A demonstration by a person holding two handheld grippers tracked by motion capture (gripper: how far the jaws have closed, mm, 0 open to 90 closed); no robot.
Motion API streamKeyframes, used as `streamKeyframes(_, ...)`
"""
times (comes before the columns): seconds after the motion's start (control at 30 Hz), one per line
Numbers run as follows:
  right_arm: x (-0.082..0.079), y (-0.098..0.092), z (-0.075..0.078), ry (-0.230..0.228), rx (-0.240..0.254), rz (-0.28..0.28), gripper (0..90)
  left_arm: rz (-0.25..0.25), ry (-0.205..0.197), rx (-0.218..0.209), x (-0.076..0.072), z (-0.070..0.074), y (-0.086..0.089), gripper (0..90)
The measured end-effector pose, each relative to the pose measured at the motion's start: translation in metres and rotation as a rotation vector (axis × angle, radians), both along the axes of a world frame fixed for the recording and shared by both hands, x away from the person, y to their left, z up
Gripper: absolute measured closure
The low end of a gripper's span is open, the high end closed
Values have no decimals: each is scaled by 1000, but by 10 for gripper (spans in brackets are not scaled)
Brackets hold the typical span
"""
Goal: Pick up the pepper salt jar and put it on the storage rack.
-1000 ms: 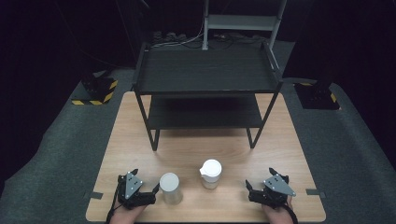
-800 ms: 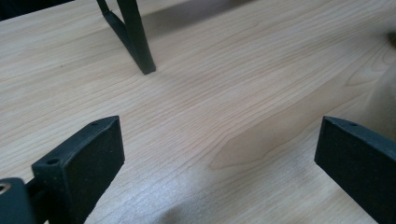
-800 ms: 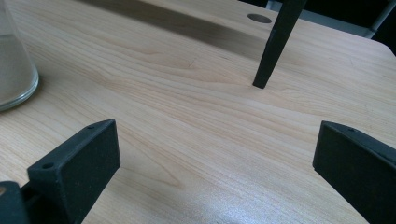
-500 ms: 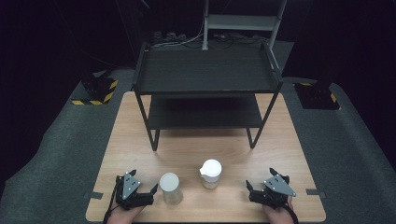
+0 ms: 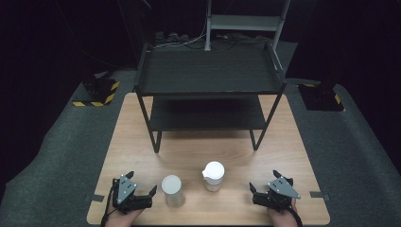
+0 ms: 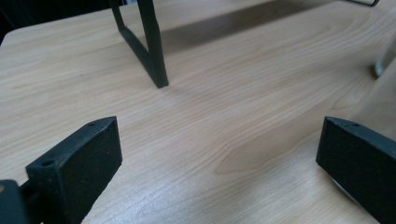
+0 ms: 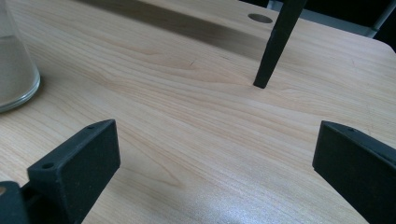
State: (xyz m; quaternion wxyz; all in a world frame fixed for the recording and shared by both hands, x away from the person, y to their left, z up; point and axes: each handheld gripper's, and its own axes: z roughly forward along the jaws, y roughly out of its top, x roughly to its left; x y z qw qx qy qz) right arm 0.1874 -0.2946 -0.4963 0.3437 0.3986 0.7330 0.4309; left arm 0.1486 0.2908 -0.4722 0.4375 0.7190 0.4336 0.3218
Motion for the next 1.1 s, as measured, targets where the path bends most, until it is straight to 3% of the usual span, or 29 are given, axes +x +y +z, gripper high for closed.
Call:
streamKeyframes(0.7, 0, 0, 0, 0, 1, -3, 0, -73, -96, -117, -22, 20, 13, 5)
streamKeyframes(1.1, -1, -1, -1, -5, 5, -3, 0, -116, -152, -129, -32, 28, 6, 5)
